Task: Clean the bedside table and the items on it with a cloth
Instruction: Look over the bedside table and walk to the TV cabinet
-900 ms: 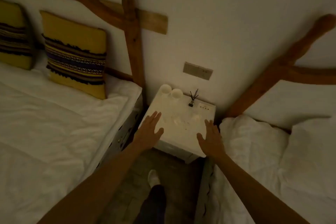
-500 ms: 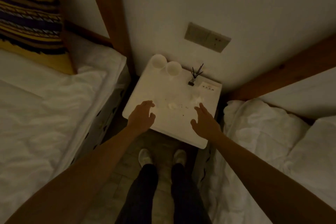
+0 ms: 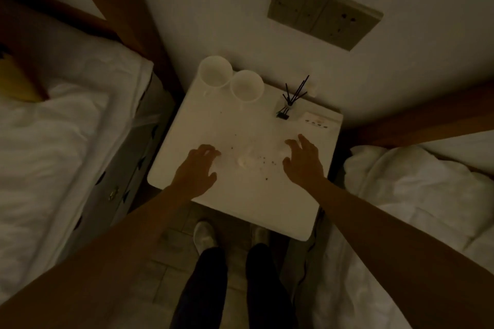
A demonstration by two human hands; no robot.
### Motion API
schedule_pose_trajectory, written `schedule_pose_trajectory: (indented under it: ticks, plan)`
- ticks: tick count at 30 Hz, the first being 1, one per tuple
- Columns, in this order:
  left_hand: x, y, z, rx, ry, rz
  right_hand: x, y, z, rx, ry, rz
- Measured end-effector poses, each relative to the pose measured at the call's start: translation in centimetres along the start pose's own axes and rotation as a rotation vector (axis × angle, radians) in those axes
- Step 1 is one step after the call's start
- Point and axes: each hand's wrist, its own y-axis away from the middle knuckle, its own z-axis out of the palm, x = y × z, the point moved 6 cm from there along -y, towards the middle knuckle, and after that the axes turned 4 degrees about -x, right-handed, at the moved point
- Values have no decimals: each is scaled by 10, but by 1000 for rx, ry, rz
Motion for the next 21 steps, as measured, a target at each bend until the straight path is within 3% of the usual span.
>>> schedule_pose_trajectory:
  ticks: [4, 11, 13, 17, 21]
  plan:
    - [-6, -2, 0, 115, 101, -64, 6, -8, 1, 25, 100, -34]
    - [21, -17, -10, 154, 191, -150, 7, -11, -4, 40, 104, -104]
    - [35, -23, -8, 133, 181, -145, 4, -11, -8, 56, 52, -145]
    - [39, -24, 7, -60, -34, -265, -10, -5, -13, 72, -153, -228]
    - [27, -15, 15, 50, 38, -269, -35, 1, -5, 50, -208, -356]
